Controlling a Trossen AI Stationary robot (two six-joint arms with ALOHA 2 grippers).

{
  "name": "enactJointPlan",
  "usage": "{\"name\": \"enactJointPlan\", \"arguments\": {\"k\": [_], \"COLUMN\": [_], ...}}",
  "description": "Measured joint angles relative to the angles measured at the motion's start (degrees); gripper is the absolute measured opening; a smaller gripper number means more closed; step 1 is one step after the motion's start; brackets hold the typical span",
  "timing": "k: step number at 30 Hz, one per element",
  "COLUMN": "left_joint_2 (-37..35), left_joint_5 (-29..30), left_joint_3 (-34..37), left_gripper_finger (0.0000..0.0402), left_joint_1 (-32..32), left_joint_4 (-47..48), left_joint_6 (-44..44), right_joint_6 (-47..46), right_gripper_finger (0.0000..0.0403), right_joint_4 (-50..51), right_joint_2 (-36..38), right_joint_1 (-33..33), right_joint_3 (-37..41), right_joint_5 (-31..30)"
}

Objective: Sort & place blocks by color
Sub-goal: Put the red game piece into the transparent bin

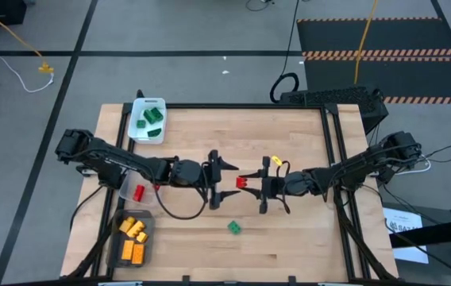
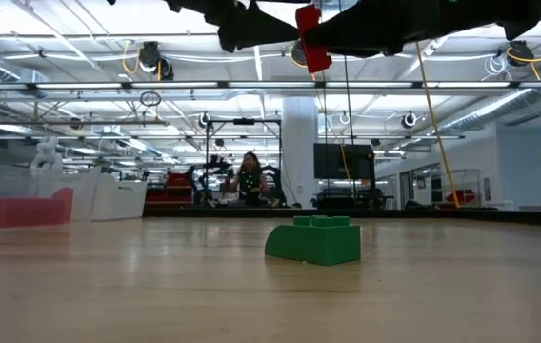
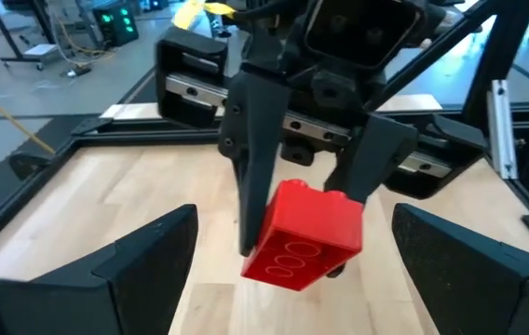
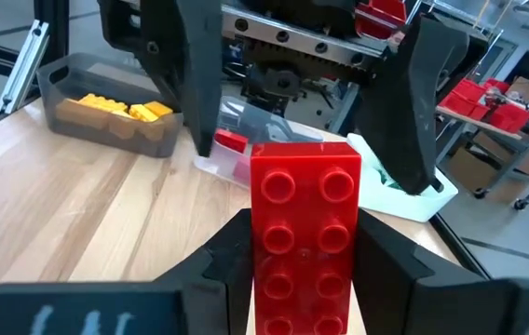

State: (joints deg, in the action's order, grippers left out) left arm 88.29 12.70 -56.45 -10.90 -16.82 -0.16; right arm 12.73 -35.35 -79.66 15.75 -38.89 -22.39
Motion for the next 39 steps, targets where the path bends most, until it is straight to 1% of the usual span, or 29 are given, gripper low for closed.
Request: {"name": "enactJointPlan", "arguments": {"k": [3, 5, 10, 15, 21, 31, 39], "left_joint_2": [0.02, 0.84, 3.77, 5.53, 5.51, 5.51, 5.62], "left_joint_5": [0.84, 0.88, 0.86, 0.86, 0.83, 0.88, 0.78], "left_joint_3": [0.00, 0.00, 0.00, 0.02, 0.09, 0.09, 0.09], "left_gripper_finger": [0.0359, 0.0351, 0.0309, 0.0264, 0.0233, 0.0224, 0.0224], "left_joint_1": [0.00, 0.00, -0.15, -0.15, -0.20, -0.77, -0.81], "left_joint_4": [0.09, -0.43, -4.63, -6.23, -6.99, -7.10, -6.35], "left_joint_6": [0.04, 0.42, 2.33, 4.50, 6.15, 7.50, 7.62], "right_joint_6": [-0.02, -0.02, -0.02, -0.04, 0.00, -0.80, -1.31], "right_gripper_finger": [0.0121, 0.0121, 0.0121, 0.0121, 0.0122, 0.0130, 0.0160], "right_joint_4": [-0.09, -0.09, -0.09, 0.31, 0.96, 1.39, 4.89], "right_joint_2": [0.00, 0.00, 0.00, 0.00, 0.07, 0.07, 0.07], "right_joint_1": [-0.04, -0.07, -0.07, -0.07, -0.05, -0.04, -0.05], "right_joint_3": [0.00, 0.00, 0.00, 0.00, 0.00, -0.04, -0.17], "right_joint_5": [0.00, 0.00, 0.00, 0.00, 0.15, 0.15, 0.10]}}
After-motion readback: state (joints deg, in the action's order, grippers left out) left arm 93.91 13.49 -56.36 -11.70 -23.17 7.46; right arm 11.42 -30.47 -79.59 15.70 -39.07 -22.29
